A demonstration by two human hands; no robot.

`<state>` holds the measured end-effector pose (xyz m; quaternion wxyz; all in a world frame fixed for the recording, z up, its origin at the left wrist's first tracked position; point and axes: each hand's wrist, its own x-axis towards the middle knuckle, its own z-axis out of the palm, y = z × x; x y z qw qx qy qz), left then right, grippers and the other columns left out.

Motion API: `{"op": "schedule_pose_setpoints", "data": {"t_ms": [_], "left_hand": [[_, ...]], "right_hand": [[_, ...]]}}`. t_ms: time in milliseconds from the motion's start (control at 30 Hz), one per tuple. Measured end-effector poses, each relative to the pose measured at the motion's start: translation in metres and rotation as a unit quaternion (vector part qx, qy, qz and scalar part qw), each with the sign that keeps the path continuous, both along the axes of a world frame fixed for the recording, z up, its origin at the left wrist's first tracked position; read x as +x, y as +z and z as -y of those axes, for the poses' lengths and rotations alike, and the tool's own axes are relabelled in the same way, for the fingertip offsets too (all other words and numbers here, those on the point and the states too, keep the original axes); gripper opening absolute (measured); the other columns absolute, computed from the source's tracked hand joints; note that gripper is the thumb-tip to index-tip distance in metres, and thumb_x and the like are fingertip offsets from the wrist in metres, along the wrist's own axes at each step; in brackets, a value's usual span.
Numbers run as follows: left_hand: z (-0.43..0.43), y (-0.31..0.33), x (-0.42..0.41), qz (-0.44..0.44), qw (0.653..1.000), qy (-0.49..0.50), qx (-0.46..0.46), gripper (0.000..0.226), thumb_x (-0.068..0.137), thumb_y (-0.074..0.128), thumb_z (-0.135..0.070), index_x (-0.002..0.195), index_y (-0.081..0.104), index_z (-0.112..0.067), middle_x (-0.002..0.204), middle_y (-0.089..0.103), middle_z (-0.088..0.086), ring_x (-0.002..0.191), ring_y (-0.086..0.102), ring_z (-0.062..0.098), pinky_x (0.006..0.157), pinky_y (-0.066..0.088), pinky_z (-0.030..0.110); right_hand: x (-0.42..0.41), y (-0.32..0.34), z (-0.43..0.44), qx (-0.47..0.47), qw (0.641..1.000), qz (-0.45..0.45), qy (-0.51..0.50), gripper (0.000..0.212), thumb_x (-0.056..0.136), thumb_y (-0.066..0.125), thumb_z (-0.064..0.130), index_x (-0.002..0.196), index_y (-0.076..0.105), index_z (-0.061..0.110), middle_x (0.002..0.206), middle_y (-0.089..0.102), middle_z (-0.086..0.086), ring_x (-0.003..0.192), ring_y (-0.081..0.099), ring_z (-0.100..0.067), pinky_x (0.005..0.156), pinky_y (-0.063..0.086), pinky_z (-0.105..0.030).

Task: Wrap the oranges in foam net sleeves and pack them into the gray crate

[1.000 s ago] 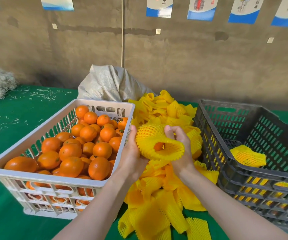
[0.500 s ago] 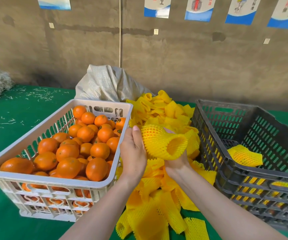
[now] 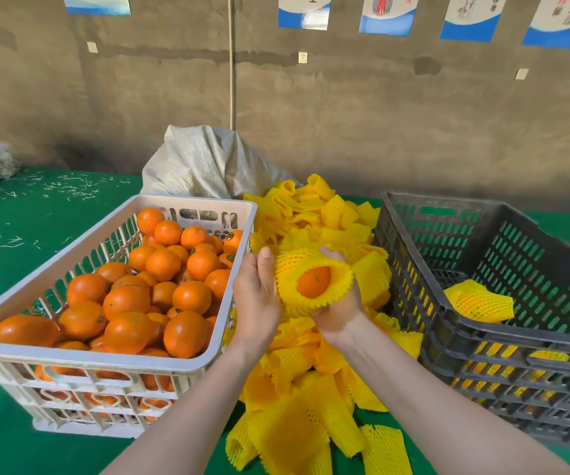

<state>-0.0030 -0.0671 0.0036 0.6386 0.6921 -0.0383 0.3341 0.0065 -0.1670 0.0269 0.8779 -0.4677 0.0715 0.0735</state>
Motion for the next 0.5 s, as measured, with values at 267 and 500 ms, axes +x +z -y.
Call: {"op": "schedule_pose_setpoints", "data": {"t_ms": [267, 500], "left_hand": [[-0.003, 0.007, 0.008, 0.003, 0.996, -0.092, -0.014, 0.045, 0.093, 0.039, -0.039, 0.074, 0.048, 0.000, 0.068, 0.048, 0.015, 0.065, 0.047, 0.013, 0.058, 0.040, 0.033], [-0.010, 0.021, 0.009, -0.349, 0.888, -0.259, -0.148, 0.083, 0.066, 0.040, -0.080, 0.110, 0.066, -0.014, 0.101, 0.070, 0.010, 0.095, 0.067, 0.026, 0.084, 0.054, 0.046]], "right_hand": [[-0.004, 0.002, 0.004, -0.002, 0.997, 0.067, 0.041, 0.033, 0.091, 0.046, 0.032, 0.069, 0.068, 0.021, 0.070, 0.068, -0.001, 0.065, 0.064, -0.014, 0.061, 0.051, -0.025], [-0.003, 0.012, 0.022, -0.274, 0.924, 0.239, -0.115, 0.036, 0.092, 0.055, 0.026, 0.086, 0.058, -0.009, 0.076, 0.057, -0.015, 0.075, 0.056, -0.020, 0.071, 0.046, -0.029]]}}
